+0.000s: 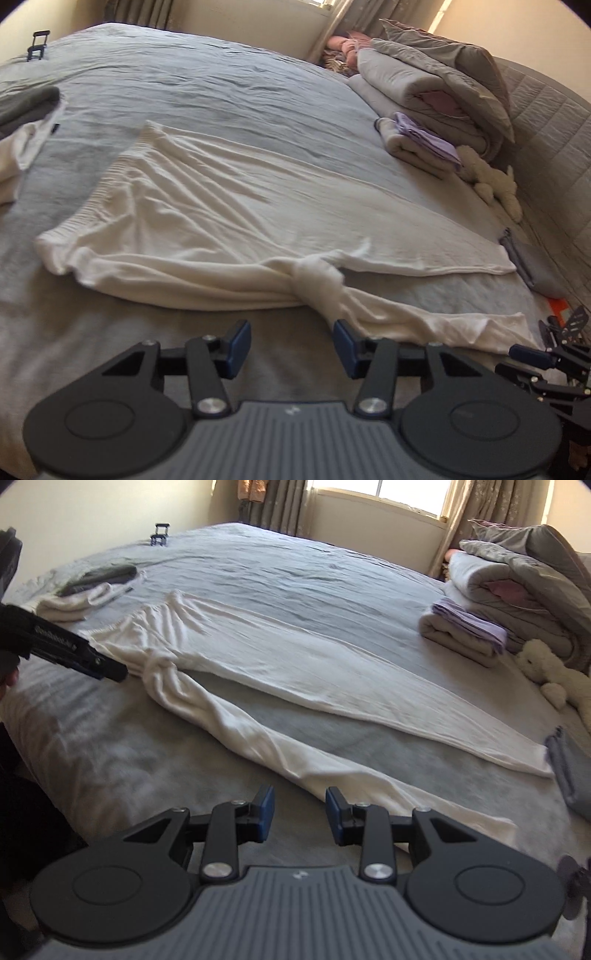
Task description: Fold clothes
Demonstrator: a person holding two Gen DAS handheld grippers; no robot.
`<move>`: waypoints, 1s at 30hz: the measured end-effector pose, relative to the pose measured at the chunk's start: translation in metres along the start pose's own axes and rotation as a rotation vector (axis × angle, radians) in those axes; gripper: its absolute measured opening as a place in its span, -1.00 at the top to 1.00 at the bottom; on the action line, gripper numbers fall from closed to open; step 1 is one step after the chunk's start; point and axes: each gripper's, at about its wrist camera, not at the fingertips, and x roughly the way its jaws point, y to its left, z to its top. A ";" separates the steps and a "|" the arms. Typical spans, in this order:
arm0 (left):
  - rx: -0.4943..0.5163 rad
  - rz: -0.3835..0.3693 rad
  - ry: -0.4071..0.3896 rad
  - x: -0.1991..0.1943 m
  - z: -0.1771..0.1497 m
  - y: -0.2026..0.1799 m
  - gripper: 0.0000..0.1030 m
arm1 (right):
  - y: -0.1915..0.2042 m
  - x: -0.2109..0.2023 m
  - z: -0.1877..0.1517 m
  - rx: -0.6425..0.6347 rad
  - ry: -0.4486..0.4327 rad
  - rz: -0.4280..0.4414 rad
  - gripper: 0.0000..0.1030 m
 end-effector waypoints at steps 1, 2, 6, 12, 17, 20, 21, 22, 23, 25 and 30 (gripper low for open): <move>0.001 -0.007 0.003 0.003 0.000 -0.004 0.09 | -0.006 -0.001 -0.004 0.004 0.006 -0.016 0.32; 0.002 -0.012 0.007 0.006 0.000 -0.008 0.11 | -0.011 -0.001 -0.008 0.008 0.011 -0.032 0.32; 0.010 -0.028 0.018 0.015 0.001 -0.022 0.16 | -0.035 -0.004 -0.022 0.022 0.026 -0.091 0.32; 0.026 -0.028 0.031 0.027 0.002 -0.034 0.37 | -0.072 -0.002 -0.034 0.039 0.059 -0.148 0.32; 0.024 -0.006 0.021 0.031 0.001 -0.036 0.85 | -0.089 0.009 -0.044 0.052 0.111 -0.134 0.57; 0.003 -0.006 0.004 0.030 0.002 -0.033 0.92 | -0.092 0.008 -0.045 0.078 0.112 -0.117 0.95; 0.002 -0.010 0.000 0.028 0.002 -0.033 0.93 | -0.093 0.007 -0.044 0.087 0.107 -0.114 0.96; 0.003 -0.014 -0.006 0.026 0.002 -0.033 0.93 | -0.093 0.004 -0.043 0.094 0.100 -0.113 0.96; 0.004 -0.019 -0.010 0.024 0.002 -0.033 0.93 | -0.093 0.001 -0.041 0.101 0.092 -0.113 0.96; 0.005 -0.033 -0.018 0.019 0.001 -0.033 0.93 | -0.094 -0.008 -0.038 0.115 0.074 -0.115 0.96; -0.012 -0.070 -0.046 0.004 0.001 -0.030 0.94 | -0.094 -0.040 -0.024 0.123 0.018 -0.132 0.96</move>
